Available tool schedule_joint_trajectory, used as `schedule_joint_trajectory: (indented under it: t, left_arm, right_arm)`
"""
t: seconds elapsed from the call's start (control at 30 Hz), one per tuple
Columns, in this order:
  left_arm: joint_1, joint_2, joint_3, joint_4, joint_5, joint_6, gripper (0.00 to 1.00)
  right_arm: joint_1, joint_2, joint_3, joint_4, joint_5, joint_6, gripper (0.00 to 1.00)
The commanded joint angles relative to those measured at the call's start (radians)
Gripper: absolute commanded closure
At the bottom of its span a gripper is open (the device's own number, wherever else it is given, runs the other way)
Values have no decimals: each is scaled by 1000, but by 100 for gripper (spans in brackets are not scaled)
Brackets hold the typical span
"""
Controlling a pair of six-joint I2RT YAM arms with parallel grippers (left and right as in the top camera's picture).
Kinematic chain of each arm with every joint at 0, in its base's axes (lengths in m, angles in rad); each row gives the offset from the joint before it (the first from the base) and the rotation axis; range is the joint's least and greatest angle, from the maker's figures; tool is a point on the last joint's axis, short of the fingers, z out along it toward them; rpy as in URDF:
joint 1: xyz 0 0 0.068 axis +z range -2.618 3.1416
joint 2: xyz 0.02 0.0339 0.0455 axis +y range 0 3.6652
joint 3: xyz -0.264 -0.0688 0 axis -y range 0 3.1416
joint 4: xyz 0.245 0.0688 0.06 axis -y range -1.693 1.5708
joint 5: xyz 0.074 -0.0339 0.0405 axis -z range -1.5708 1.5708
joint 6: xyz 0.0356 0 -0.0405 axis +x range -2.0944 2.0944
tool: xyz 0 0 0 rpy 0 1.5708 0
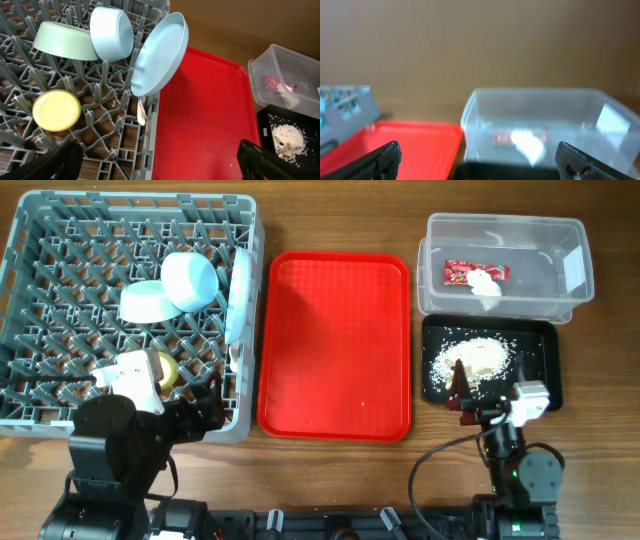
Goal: Sort waste into correct bins and load items into the dishwasher rack
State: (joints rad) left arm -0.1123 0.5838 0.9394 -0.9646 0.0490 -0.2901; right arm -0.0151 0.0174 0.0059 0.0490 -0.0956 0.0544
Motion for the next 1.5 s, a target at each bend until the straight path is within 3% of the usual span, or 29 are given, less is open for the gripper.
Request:
schedule_joint_trajectory:
  t: [0.0,1.03,1.17,1.33,1.47]
  left_arm:
    - [-6,-5,-6,3,-17,21,0]
    - [25,-37,-25,13,-57,37,0]
    - [119,-179,-258,230,-34,18,0]
    - [148,-424,-683,693,-32,-93,0]
    - [148,-538,-853,925,-40,-85,0]
  right_arm:
    - [-1,-14,-1,-43,-18,-6,0]
    - [-1,-14,-1,-43,-13,-2,0]
    - [-1,-14,-1,-43,-13,-2,1]
    - [-1,-14,-1,-43,-13,-2,0]
    - [-1,-14,-1,-43,-13,-2,0]
